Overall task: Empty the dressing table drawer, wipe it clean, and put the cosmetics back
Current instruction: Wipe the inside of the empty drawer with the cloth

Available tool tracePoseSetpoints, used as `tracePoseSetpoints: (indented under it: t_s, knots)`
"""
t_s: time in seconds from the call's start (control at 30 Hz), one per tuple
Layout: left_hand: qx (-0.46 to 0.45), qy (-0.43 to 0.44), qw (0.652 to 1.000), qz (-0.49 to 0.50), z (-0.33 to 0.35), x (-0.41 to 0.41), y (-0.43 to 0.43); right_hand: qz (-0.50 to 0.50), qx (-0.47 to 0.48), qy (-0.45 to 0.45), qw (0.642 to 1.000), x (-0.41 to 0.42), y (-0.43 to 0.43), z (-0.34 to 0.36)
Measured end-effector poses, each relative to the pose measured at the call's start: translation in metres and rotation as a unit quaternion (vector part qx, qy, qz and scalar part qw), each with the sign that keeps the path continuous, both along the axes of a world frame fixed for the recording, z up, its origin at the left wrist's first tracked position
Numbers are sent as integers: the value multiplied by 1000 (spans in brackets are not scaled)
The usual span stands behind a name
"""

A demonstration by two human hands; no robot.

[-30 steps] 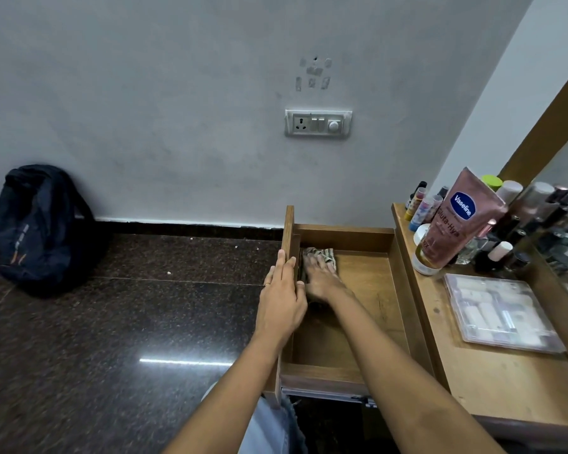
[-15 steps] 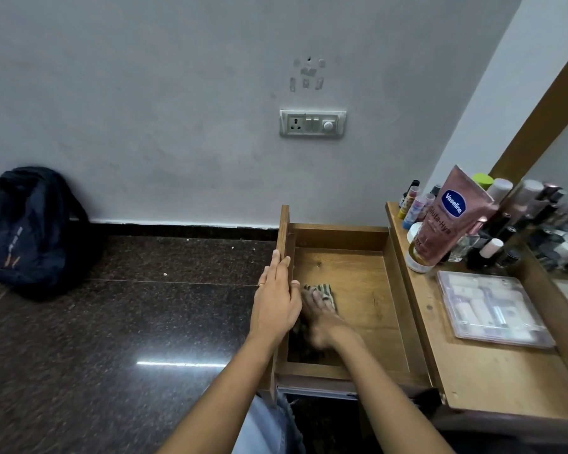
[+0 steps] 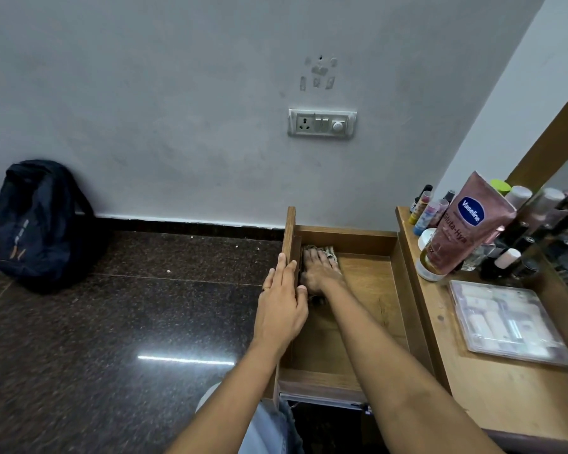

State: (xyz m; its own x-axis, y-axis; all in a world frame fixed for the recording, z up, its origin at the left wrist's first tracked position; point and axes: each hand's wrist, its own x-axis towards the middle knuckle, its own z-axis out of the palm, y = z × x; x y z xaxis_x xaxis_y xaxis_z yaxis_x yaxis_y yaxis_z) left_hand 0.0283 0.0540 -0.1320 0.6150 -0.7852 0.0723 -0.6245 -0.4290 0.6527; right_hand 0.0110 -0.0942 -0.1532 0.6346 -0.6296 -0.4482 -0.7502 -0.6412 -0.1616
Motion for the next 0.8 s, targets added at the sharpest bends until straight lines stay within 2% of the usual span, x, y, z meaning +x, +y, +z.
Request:
tracePoseSetpoints:
  t_s: [0.2, 0.43, 0.8]
  knots:
    - [8, -16, 1000, -5, -4, 3, -3, -16, -104, -2, 994, 12, 4, -1]
    - [28, -23, 999, 1, 5, 0, -3, 5, -143, -1, 990, -10, -8, -3]
    - [34, -19, 999, 1, 6, -1, -2, -175, -202, -8, 964, -70, -33, -8]
